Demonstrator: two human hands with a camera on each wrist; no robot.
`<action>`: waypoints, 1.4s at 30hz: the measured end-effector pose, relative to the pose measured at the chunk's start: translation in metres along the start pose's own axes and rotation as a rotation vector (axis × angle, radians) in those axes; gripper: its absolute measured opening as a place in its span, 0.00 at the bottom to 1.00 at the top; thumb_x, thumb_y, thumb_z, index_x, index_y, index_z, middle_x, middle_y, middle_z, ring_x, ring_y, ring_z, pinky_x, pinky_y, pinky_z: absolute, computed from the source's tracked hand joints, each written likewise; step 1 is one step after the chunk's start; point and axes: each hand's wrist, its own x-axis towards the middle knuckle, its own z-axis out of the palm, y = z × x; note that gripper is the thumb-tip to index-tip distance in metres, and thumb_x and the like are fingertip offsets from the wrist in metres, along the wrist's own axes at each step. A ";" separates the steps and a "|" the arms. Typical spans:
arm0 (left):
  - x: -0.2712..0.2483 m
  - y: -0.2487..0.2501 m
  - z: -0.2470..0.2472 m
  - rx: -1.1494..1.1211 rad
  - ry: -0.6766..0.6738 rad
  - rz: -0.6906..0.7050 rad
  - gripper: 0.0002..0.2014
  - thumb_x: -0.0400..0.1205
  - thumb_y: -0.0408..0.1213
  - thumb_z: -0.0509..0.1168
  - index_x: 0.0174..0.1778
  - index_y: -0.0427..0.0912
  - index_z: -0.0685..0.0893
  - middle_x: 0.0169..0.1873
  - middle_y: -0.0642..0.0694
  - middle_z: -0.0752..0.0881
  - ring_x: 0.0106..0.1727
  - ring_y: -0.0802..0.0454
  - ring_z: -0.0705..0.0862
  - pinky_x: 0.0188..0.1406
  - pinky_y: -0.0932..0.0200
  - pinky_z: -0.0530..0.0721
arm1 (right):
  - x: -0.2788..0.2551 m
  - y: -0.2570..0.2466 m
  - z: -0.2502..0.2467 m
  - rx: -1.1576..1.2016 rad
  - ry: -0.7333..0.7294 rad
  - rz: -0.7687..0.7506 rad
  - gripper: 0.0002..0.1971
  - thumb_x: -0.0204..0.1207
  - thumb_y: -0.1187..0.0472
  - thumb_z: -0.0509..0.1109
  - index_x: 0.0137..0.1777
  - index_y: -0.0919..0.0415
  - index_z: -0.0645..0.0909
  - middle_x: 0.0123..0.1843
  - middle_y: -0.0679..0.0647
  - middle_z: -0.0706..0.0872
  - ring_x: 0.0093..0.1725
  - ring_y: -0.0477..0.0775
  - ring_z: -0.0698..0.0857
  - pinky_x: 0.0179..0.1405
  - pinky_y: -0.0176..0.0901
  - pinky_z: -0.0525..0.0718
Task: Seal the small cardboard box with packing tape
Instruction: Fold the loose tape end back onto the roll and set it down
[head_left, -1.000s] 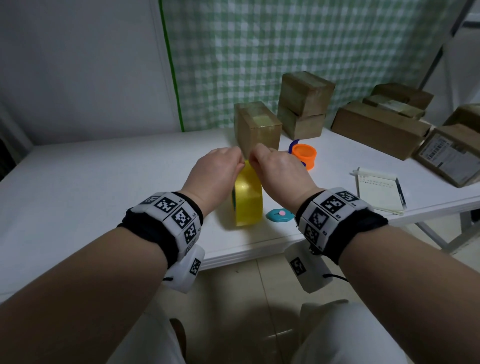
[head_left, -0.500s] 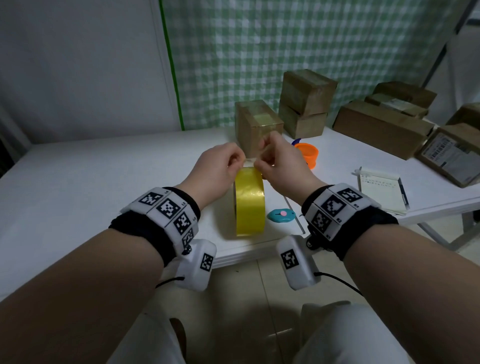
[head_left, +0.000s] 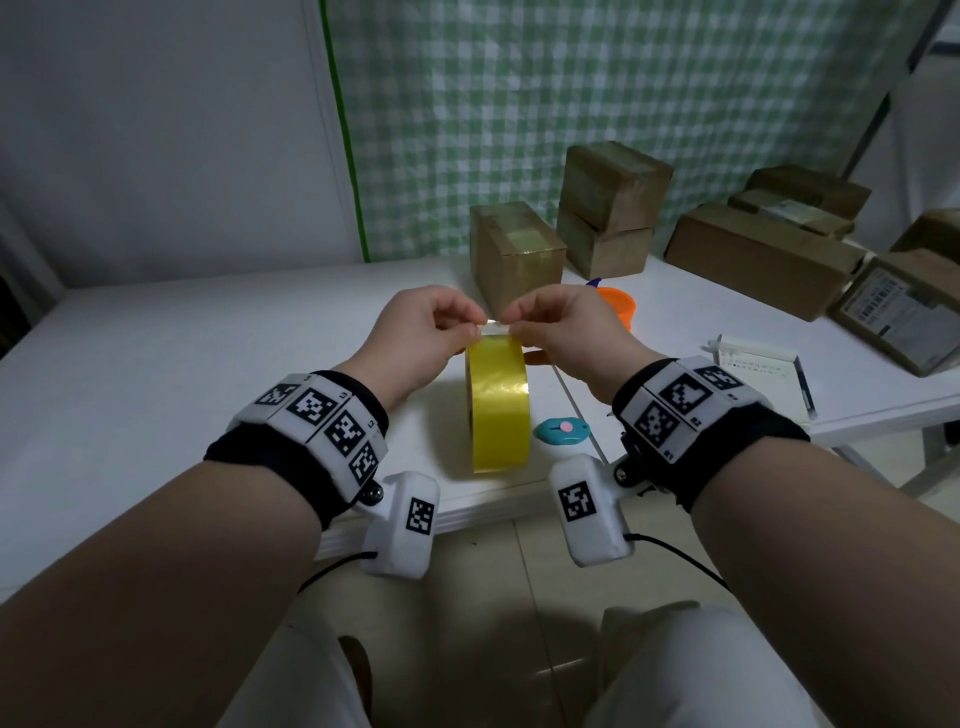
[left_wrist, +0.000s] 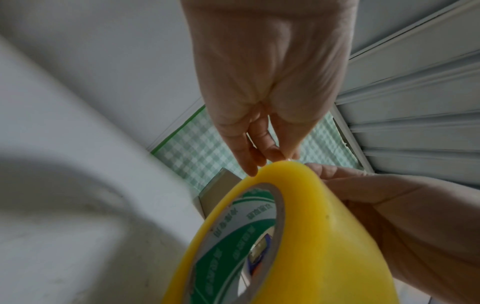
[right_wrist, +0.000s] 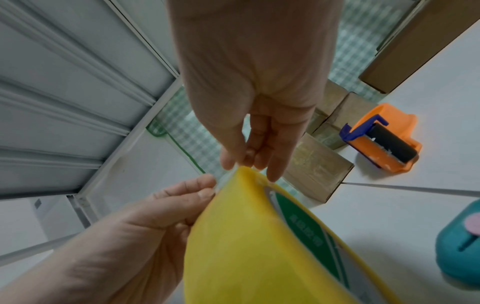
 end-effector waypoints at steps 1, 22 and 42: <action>0.000 0.000 0.000 -0.002 0.001 -0.004 0.13 0.76 0.23 0.69 0.35 0.48 0.84 0.37 0.44 0.86 0.45 0.46 0.84 0.57 0.45 0.85 | -0.001 -0.001 -0.001 -0.007 -0.010 0.004 0.13 0.76 0.74 0.67 0.39 0.55 0.84 0.43 0.54 0.86 0.47 0.54 0.86 0.54 0.52 0.89; -0.003 0.003 0.008 -0.012 0.010 -0.040 0.11 0.74 0.25 0.73 0.32 0.47 0.84 0.29 0.46 0.82 0.37 0.49 0.81 0.55 0.43 0.86 | -0.006 -0.004 0.004 -0.209 -0.018 -0.063 0.04 0.78 0.65 0.68 0.43 0.59 0.83 0.38 0.50 0.83 0.43 0.52 0.84 0.49 0.49 0.90; -0.002 0.007 0.018 0.279 0.080 -0.063 0.11 0.82 0.43 0.65 0.35 0.43 0.77 0.37 0.47 0.81 0.40 0.43 0.84 0.47 0.46 0.88 | -0.006 -0.004 0.001 -0.316 0.039 0.024 0.13 0.78 0.60 0.67 0.31 0.58 0.73 0.29 0.55 0.85 0.36 0.58 0.91 0.48 0.55 0.91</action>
